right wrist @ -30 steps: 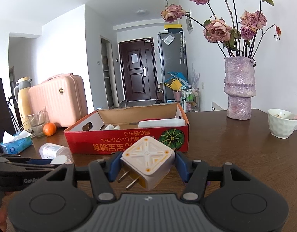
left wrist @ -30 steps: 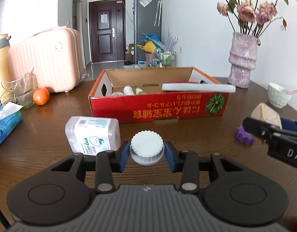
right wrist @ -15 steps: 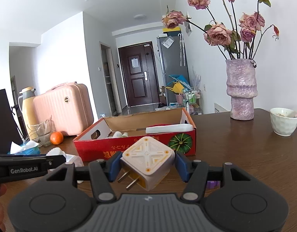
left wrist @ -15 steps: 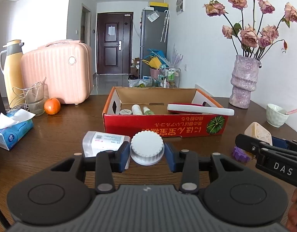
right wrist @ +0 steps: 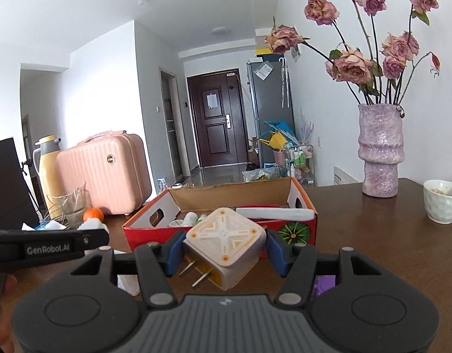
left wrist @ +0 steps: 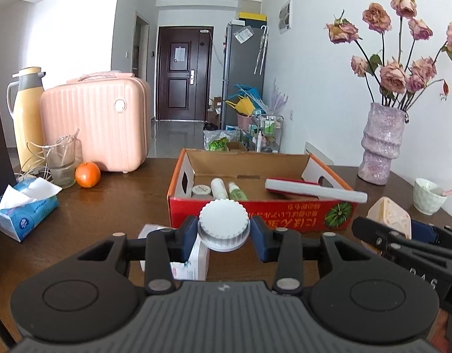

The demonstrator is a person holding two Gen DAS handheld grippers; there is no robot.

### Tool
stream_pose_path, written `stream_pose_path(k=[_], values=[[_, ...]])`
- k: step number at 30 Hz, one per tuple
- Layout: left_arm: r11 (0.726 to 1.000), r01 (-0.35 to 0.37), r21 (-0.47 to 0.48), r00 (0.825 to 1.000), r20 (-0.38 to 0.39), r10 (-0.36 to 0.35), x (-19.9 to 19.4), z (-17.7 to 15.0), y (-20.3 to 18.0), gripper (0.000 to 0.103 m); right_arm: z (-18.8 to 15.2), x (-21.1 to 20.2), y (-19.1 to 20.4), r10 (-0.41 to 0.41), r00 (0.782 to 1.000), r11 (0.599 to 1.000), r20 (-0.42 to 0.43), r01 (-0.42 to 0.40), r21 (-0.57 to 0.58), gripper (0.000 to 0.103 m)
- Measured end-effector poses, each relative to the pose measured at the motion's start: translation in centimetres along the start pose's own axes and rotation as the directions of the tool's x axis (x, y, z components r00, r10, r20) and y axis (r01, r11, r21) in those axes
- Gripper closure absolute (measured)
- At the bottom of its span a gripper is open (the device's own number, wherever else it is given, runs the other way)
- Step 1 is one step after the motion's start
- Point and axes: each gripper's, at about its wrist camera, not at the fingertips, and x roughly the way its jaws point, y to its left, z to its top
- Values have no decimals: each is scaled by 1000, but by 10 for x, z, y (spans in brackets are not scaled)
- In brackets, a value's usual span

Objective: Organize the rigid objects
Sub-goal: 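Carry the white cap and beige plug over the red box with both tools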

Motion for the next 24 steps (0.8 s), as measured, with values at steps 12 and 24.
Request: stream_pose_path(k=[12, 24], values=[[1000, 1, -17, 1000, 2, -1, 21, 20, -3, 62, 19, 19, 1, -7, 999, 1000, 32, 7, -9, 45], [998, -27, -50, 999, 34, 29, 49, 42, -5, 62, 38, 51, -5, -16, 998, 1000, 56, 16, -7, 45]])
